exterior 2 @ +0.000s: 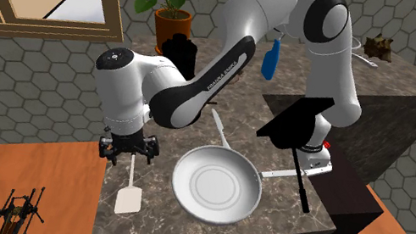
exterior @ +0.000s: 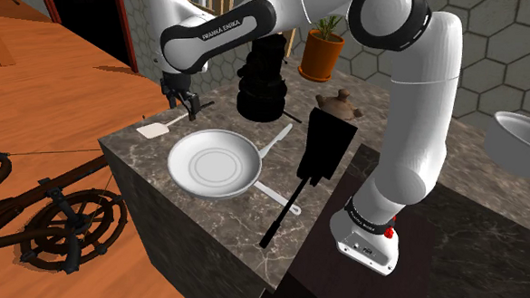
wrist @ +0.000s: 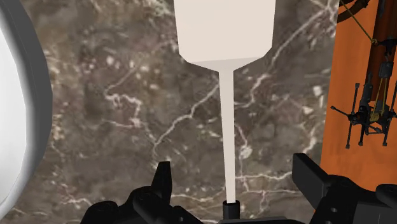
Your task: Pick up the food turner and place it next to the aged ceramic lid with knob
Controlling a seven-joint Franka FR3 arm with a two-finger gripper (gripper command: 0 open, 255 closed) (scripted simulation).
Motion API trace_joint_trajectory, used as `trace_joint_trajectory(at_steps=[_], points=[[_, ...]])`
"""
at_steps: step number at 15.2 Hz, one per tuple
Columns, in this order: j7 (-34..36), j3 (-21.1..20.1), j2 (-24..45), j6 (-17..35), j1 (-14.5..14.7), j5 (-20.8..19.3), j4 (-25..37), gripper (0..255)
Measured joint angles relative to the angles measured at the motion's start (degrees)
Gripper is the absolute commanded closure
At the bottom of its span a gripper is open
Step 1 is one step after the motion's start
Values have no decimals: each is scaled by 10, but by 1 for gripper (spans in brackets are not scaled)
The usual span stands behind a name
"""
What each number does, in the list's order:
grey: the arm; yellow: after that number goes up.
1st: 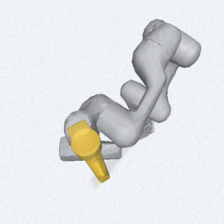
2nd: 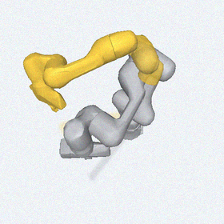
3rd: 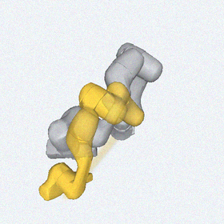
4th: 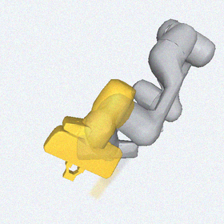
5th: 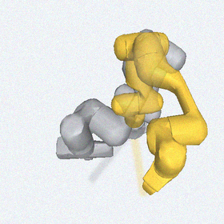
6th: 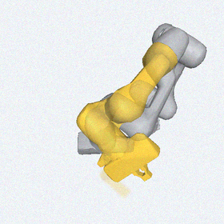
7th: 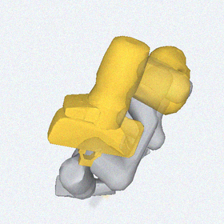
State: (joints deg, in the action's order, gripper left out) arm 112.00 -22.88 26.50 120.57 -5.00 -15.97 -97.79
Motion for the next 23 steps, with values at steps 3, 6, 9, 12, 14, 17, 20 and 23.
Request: trace_joint_trajectory(at_steps=[3, 6, 9, 12, 14, 17, 20, 23], points=[[0, 0, 0, 0, 0, 0, 0, 255], [0, 0, 0, 0, 0, 0, 0, 255], [0, 0, 0, 0, 0, 0, 0, 255], [-1, -1, -2, -3, 0, 1, 1, 255], [-3, -2, -7, -12, -1, 4, 6, 255], [-7, -4, -15, -31, -2, 9, 17, 255], [-9, -7, -23, -49, -1, 13, 29, 255], [-15, -9, -33, -68, -3, 19, 38, 255]])
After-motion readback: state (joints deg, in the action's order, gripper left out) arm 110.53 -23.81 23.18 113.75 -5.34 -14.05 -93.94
